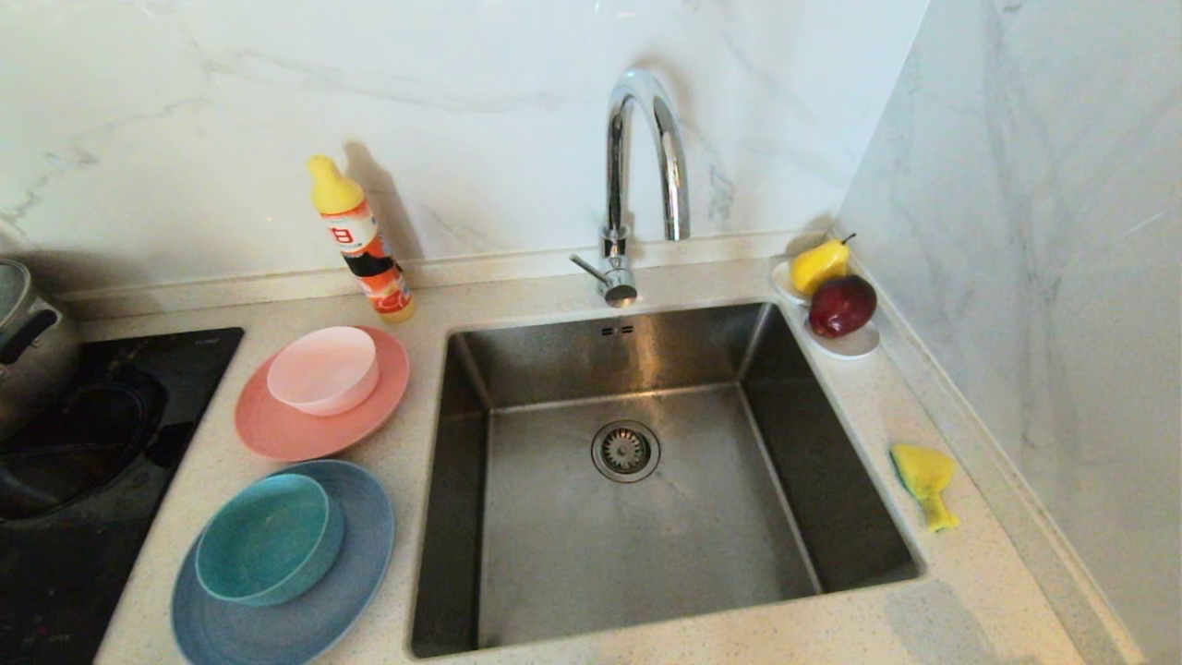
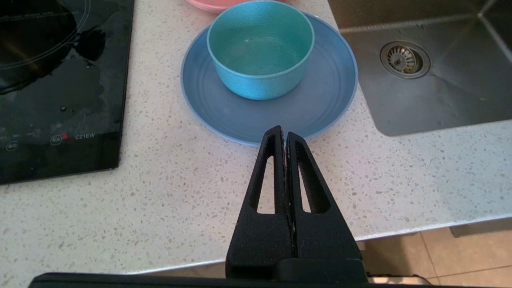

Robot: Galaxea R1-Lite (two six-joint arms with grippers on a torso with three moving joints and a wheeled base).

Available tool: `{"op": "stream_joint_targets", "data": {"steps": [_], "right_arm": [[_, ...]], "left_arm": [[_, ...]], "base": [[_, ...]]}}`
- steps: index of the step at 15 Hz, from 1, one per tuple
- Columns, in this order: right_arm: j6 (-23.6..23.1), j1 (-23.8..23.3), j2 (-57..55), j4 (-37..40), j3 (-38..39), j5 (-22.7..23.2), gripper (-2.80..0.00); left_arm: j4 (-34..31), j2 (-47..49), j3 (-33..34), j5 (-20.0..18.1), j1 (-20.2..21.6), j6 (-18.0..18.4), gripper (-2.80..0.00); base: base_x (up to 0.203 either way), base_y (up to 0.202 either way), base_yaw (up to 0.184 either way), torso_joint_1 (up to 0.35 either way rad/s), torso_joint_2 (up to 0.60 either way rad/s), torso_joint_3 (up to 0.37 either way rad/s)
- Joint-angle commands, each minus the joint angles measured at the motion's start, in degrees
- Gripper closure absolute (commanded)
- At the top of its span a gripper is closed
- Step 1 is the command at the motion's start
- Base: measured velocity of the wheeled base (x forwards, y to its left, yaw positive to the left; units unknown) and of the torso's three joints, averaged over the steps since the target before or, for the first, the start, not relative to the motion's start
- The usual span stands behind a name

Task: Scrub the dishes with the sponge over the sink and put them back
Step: Grab the dish soap

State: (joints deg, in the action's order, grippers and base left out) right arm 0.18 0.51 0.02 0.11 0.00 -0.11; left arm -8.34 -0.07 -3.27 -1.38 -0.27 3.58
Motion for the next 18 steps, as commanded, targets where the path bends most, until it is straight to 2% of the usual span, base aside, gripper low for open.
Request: {"op": "stream_joint_targets", "data": {"steps": [1, 11, 14, 18], "right_arm": [[0.0, 0.0, 0.1, 0.0, 0.0, 0.0, 0.0], [0.0, 0.0, 0.1, 0.0, 0.0, -0.1, 0.0], [0.0, 0.0, 0.1, 0.0, 0.0, -0.1, 0.0], [0.0, 0.0, 0.1, 0.0, 0.0, -0.1, 0.0]], "left_arm": [[0.0, 0.1, 0.0, -0.1, 0.0, 0.6, 0.0], [-0.2, 0.1, -0.2, 0.1, 0.0, -0.2, 0.0], [-0.7, 3.7, -8.0, 0.0, 0.0, -0.1, 0.0], [-0.2, 21.9, -18.7, -0.1, 0.1, -0.2, 0.0]], "base": [[0.0, 0.0, 0.0, 0.0, 0.0, 0.0], [0.0, 0.0, 0.0, 0.0, 0.0, 0.0], [0.0, 0.0, 0.0, 0.0, 0.0, 0.0], [0.0, 0.0, 0.0, 0.0, 0.0, 0.0]]}}
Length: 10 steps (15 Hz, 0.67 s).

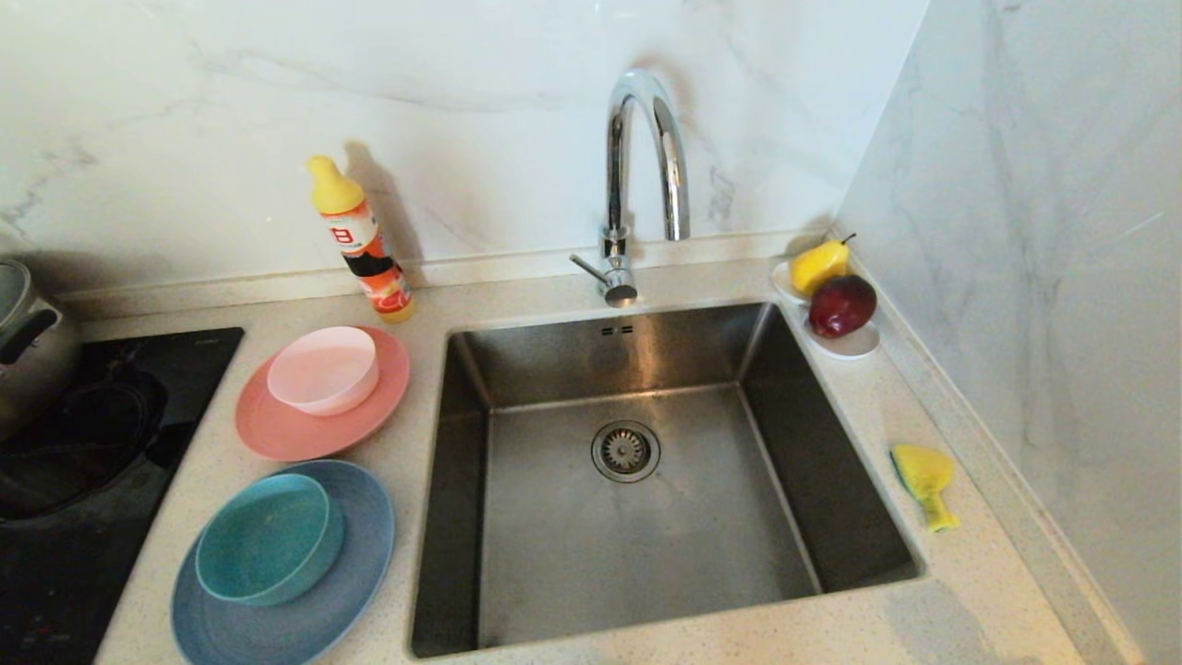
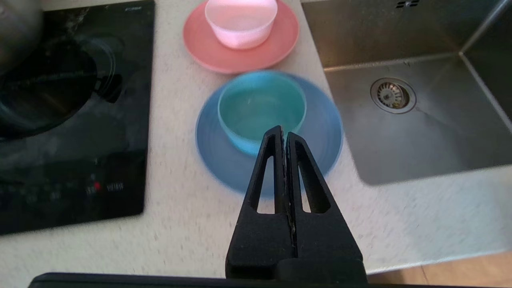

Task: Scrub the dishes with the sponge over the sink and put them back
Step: Grab the dish soap

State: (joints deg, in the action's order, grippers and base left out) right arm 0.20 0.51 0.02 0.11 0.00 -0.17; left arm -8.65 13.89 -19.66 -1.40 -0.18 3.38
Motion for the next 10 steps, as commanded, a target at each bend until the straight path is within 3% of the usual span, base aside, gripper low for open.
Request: {"op": "stream_joint_targets", "data": {"steps": [1, 5, 9, 10], "right_arm": [[0.0, 0.0, 0.1, 0.0, 0.0, 0.1, 0.0], [0.0, 0.0, 0.1, 0.0, 0.0, 0.0, 0.0], [0.0, 0.0, 0.1, 0.0, 0.0, 0.0, 0.0], [0.0, 0.0, 0.1, 0.0, 0.0, 0.0, 0.0]], "left_arm": [[0.6, 13.9, -4.7, -0.1, 0.0, -0.4, 0.0], [7.0, 39.8, -11.2, 0.7, 0.0, -3.9, 0.0], [21.9, 63.5, -14.7, 2.6, -0.1, -6.9, 0.0], [26.2, 67.7, -15.3, 3.3, -0.4, -7.5, -2.8]], "base": [[0.0, 0.0, 0.0, 0.0, 0.0, 0.0], [0.0, 0.0, 0.0, 0.0, 0.0, 0.0], [0.0, 0.0, 0.0, 0.0, 0.0, 0.0], [0.0, 0.0, 0.0, 0.0, 0.0, 0.0]]}}
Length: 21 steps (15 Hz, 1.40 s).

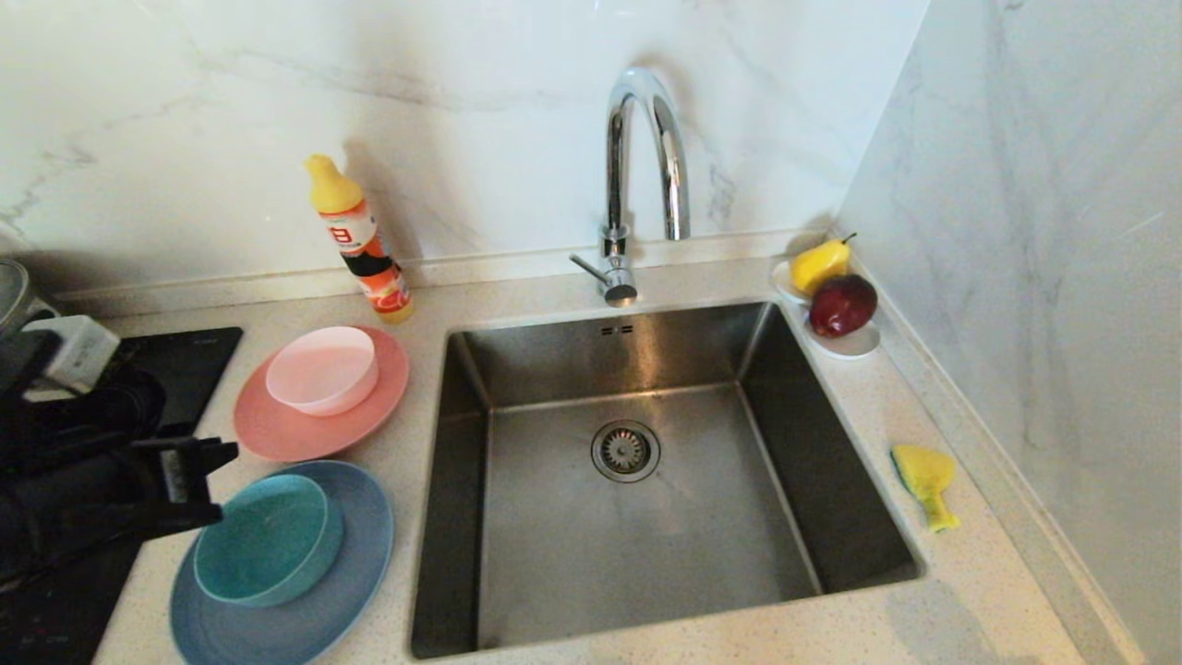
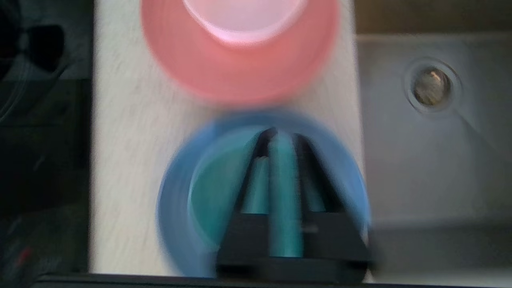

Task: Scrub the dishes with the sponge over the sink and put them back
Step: Grab the dish soap

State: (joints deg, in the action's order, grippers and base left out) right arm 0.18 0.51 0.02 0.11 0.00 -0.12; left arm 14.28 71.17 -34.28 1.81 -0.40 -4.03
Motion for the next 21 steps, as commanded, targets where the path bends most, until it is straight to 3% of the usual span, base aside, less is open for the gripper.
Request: {"op": "stream_joint_targets", "data": {"steps": [1, 3, 8, 14, 19, 21], "right_arm": [[0.0, 0.0, 0.1, 0.0, 0.0, 0.0, 0.0], [0.0, 0.0, 0.1, 0.0, 0.0, -0.1, 0.0], [0.0, 0.0, 0.1, 0.0, 0.0, 0.0, 0.0], [0.0, 0.0, 0.1, 0.0, 0.0, -0.1, 0.0], [0.0, 0.0, 0.1, 0.0, 0.0, -0.1, 0.0], [0.0, 0.0, 0.1, 0.0, 0.0, -0.1, 0.0]], "left_arm": [[7.1, 13.6, -1.3, 1.2, -0.9, -0.6, -2.8], [11.0, 17.0, -4.3, 4.3, -2.4, -1.6, -2.8], [12.7, 20.9, -8.4, 4.8, -2.6, -2.5, -2.8], [33.3, 27.7, -6.1, 5.3, -2.5, -2.4, -2.8], [35.9, 30.0, -7.6, 5.0, -2.6, -2.1, -2.8], [40.1, 31.9, -8.8, 5.1, -2.8, -2.1, -2.8]], "base": [[0.0, 0.0, 0.0, 0.0, 0.0, 0.0], [0.0, 0.0, 0.0, 0.0, 0.0, 0.0], [0.0, 0.0, 0.0, 0.0, 0.0, 0.0], [0.0, 0.0, 0.0, 0.0, 0.0, 0.0], [0.0, 0.0, 0.0, 0.0, 0.0, 0.0], [0.0, 0.0, 0.0, 0.0, 0.0, 0.0]]}}
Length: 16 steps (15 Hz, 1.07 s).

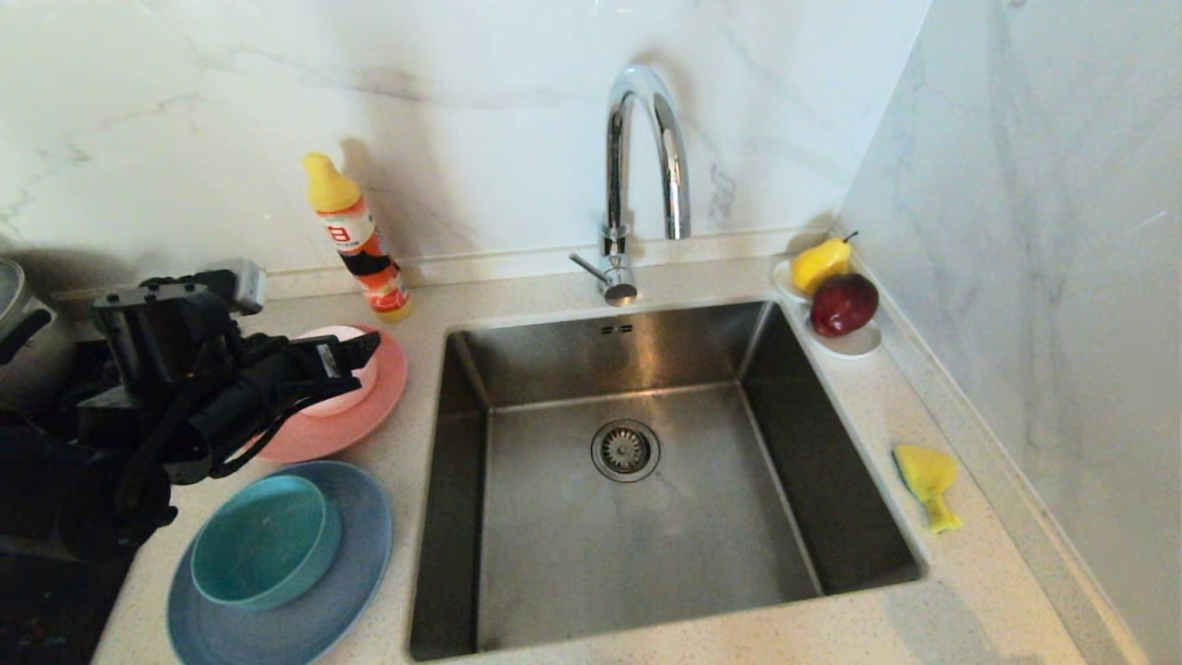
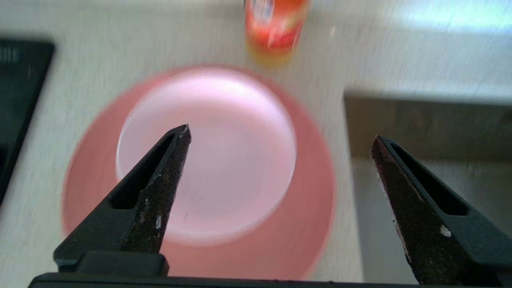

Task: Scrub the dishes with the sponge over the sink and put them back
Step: Grab the dish soap

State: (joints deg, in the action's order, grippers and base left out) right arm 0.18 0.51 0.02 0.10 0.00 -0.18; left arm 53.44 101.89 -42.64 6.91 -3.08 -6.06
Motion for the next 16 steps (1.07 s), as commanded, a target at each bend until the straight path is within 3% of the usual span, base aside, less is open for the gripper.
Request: {"op": "stream_joint_targets", "data": {"steps": [1, 10, 16], "right_arm": [[0.0, 0.0, 0.1, 0.0, 0.0, 0.1, 0.0], [0.0, 0.0, 0.1, 0.0, 0.0, 0.1, 0.0], [0.0, 0.0, 0.1, 0.0, 0.0, 0.1, 0.0]], "left_arm": [[3.3, 2.4, -0.7, 0.1, -0.1, -0.1, -2.8], [10.0, 9.6, -5.1, 0.3, -0.1, 1.5, -2.8], [11.1, 13.8, -9.8, 0.8, 0.0, 1.5, -2.8]], "base": [[0.0, 0.0, 0.0, 0.0, 0.0, 0.0], [0.0, 0.0, 0.0, 0.0, 0.0, 0.0], [0.0, 0.0, 0.0, 0.0, 0.0, 0.0]]}}
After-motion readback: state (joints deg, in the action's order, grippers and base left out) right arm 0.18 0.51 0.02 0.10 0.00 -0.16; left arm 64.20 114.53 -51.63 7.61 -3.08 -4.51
